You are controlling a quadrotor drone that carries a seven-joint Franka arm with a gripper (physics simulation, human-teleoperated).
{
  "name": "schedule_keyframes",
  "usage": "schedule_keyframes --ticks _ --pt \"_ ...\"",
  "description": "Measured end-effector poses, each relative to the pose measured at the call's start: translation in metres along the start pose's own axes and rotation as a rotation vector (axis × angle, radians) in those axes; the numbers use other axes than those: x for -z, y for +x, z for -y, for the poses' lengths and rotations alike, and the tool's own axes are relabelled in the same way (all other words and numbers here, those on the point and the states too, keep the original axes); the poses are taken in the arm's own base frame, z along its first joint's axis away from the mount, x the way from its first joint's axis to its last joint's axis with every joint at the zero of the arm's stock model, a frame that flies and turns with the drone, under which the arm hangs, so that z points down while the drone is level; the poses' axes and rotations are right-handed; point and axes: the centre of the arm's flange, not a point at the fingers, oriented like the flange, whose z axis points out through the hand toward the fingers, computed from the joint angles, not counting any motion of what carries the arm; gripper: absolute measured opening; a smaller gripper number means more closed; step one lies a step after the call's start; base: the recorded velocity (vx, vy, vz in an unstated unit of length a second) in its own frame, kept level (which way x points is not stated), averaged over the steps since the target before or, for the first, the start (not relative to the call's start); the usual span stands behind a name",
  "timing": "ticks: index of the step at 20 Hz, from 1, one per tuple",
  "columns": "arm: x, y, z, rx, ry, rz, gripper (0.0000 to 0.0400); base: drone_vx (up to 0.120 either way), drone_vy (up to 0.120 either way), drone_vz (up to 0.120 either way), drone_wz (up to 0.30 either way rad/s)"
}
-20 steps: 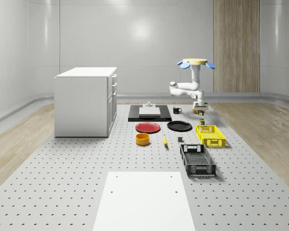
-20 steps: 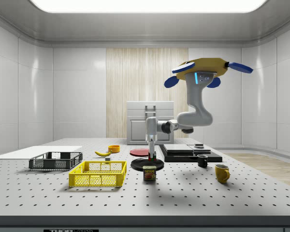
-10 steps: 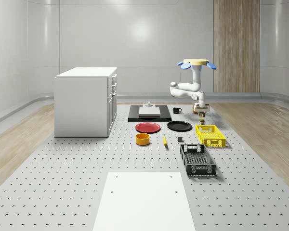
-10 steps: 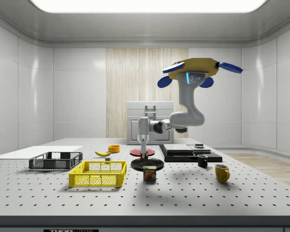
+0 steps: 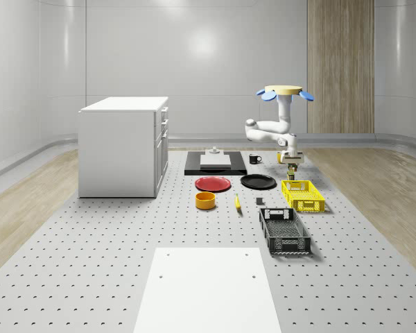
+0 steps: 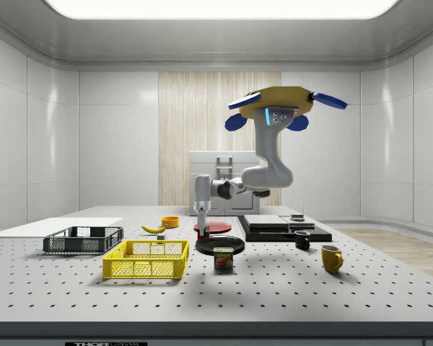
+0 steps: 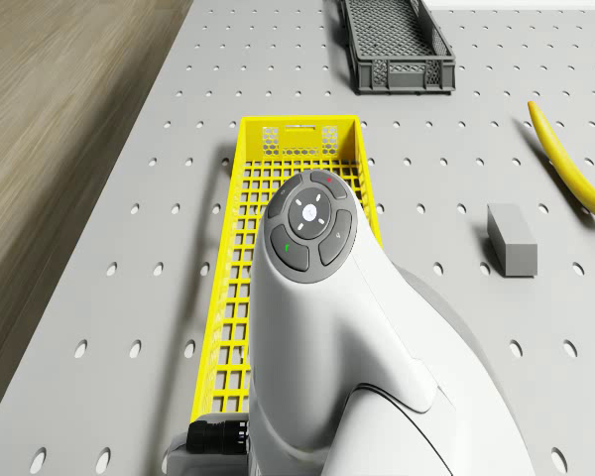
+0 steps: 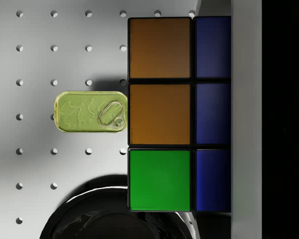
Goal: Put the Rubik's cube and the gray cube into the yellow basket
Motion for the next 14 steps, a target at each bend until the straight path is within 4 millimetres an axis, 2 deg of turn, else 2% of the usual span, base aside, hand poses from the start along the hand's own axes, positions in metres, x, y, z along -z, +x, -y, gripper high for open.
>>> schedule_keyframes --ticks 14 --pt "0.0000 0.0000 0.0000 0.000 0.000 0.000 0.0325 0.120 0.000 0.000 0.000"
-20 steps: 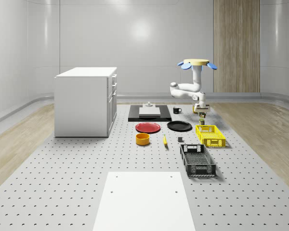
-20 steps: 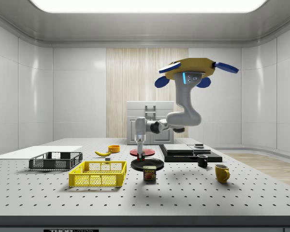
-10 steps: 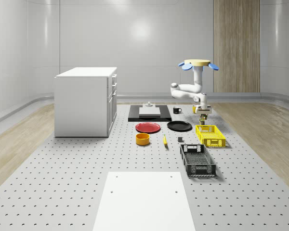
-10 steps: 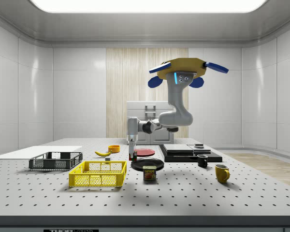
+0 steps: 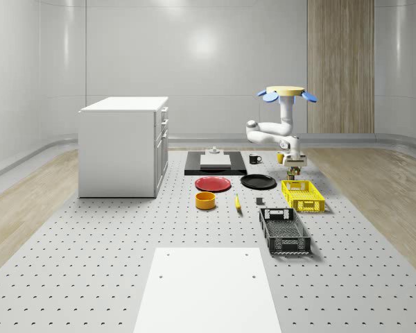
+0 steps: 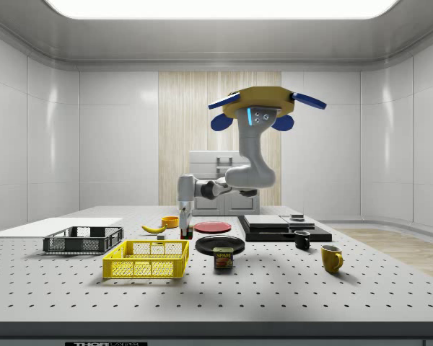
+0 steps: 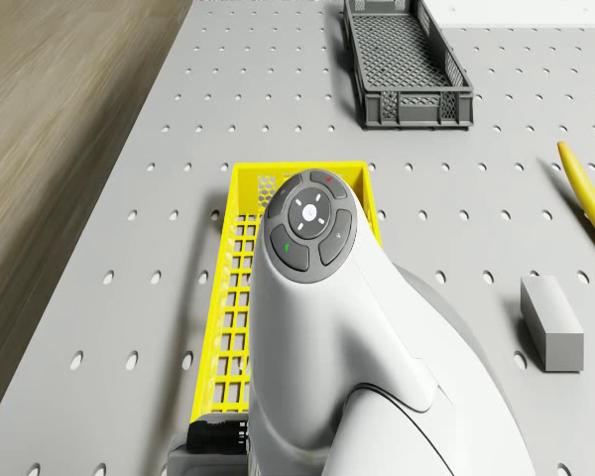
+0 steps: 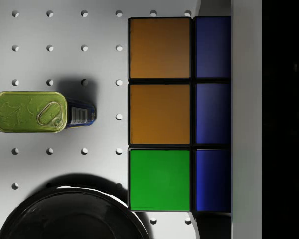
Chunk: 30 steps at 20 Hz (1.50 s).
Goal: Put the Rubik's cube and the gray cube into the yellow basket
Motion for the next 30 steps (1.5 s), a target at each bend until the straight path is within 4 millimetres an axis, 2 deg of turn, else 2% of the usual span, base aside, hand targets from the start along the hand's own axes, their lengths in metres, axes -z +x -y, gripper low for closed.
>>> schedule_keyframes --ticks 9,12,17,20,30 --pt "0.000 0.000 0.000 0.000 0.000 0.000 0.0325 0.120 0.000 0.000 0.000" --pt "0.000 0.000 0.000 0.000 0.000 0.000 0.0325 0.120 0.000 -0.093 0.000" --pt "0.000 0.000 0.000 0.000 0.000 0.000 0.0325 0.120 0.000 0.000 0.000" --pt "-0.001 0.000 0.000 0.000 0.000 0.000 0.0325 0.027 0.000 0.000 0.000" --pt "-0.039 0.000 0.000 0.000 0.000 0.000 0.0325 0.000 0.000 0.000 0.000"
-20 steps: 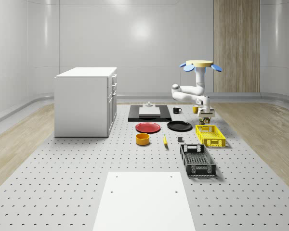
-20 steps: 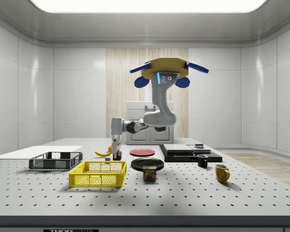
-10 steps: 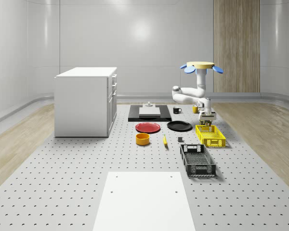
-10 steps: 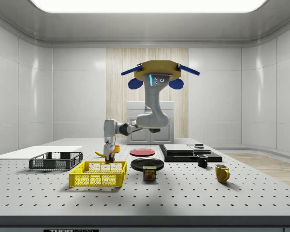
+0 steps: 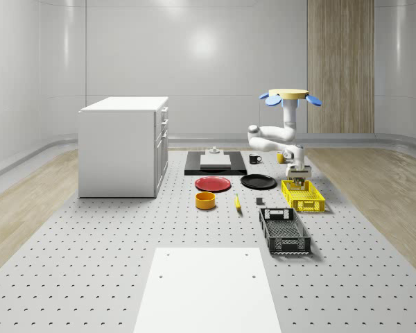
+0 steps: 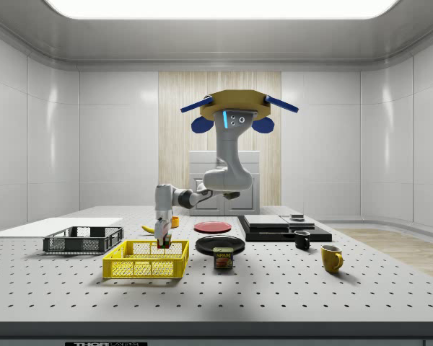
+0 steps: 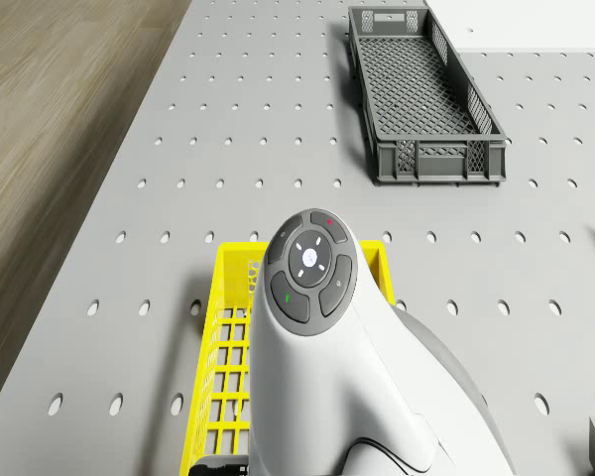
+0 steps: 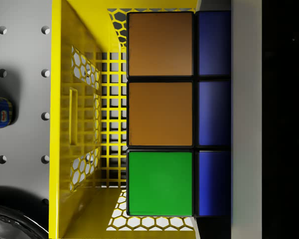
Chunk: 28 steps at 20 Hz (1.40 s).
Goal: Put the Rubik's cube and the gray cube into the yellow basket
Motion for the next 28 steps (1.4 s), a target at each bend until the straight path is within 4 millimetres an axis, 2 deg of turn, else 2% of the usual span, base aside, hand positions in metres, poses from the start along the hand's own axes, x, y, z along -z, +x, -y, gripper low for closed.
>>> schedule_keyframes --ticks 17,21,24,28 --pt "-0.057 0.000 0.000 0.000 0.000 0.000 0.0331 0.000 0.000 0.000 0.000" --pt "-0.062 0.000 0.000 0.000 0.000 0.000 0.0375 0.000 0.000 0.000 0.000" --pt "-0.059 0.000 0.000 0.000 0.000 0.000 0.0388 0.000 0.000 0.000 0.000" --pt "-0.046 0.000 0.000 0.000 0.000 0.000 0.0396 0.000 0.000 0.000 0.000"
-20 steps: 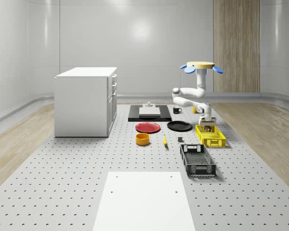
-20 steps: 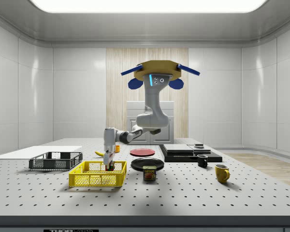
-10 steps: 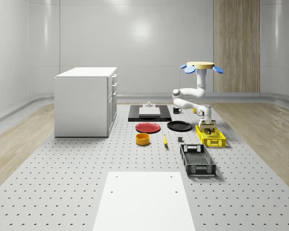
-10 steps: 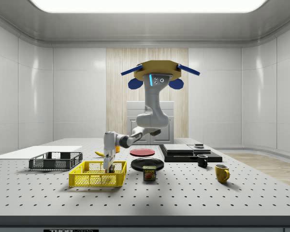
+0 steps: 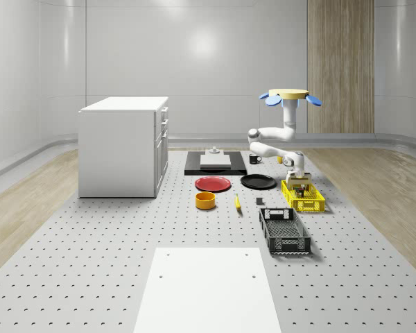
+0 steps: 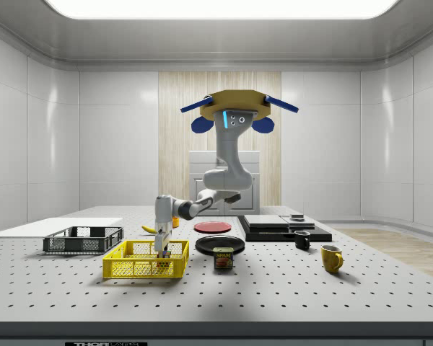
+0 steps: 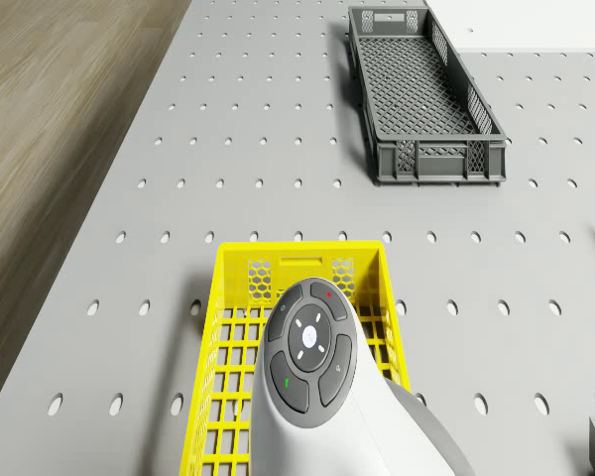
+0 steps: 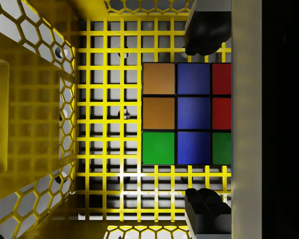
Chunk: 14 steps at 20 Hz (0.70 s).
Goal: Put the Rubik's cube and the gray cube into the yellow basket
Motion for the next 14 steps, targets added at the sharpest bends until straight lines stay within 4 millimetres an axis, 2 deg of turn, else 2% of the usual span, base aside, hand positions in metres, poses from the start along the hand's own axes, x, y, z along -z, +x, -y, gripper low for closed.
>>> schedule_keyframes --ticks 12,14 --pt "0.055 0.000 0.000 0.000 0.000 0.000 0.0400 0.000 0.000 0.000 0.000" --pt "0.060 0.000 0.000 0.000 0.000 0.000 0.0400 0.000 -0.080 0.000 0.000"
